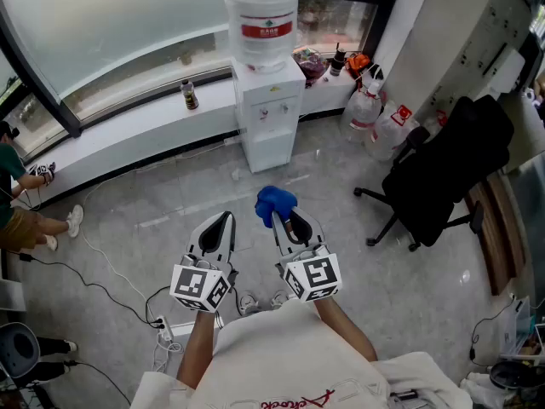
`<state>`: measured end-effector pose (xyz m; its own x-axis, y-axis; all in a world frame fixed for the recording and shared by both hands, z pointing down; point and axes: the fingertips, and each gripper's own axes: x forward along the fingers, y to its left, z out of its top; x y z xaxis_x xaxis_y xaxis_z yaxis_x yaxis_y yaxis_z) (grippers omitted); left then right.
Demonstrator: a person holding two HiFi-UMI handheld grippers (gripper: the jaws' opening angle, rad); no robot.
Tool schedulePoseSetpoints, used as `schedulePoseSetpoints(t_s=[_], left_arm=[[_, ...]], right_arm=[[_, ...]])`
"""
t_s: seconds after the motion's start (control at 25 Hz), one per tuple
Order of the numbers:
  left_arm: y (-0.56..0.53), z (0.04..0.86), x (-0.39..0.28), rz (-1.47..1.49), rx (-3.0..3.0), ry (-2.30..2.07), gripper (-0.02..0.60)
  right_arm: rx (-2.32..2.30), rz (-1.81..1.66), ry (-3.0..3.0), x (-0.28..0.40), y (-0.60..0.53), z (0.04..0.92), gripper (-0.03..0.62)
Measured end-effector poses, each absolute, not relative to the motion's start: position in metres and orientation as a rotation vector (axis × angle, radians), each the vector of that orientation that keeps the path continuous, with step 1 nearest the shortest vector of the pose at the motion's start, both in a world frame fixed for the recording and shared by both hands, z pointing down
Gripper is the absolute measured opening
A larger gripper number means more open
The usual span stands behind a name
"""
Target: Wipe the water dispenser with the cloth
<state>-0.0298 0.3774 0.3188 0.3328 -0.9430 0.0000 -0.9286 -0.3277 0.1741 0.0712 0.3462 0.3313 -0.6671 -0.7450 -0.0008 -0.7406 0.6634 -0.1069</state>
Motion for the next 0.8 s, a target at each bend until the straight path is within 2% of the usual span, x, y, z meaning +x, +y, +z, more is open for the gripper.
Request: schedulePoseSetpoints(t_s=[0.44,0.8], left_arm=[[0.374,0.319,-0.012,-0.139,2.442,-1.737,0.011],[0.375,0.33,0.014,-0.116,2.418,-1.74,0.011]], right_arm=[[-1.192,-0.159,2.824,0.084,0.348,0.328,0.08],[-1.216,-0.175,2.825,0.121,0.349,0.342,0.08]])
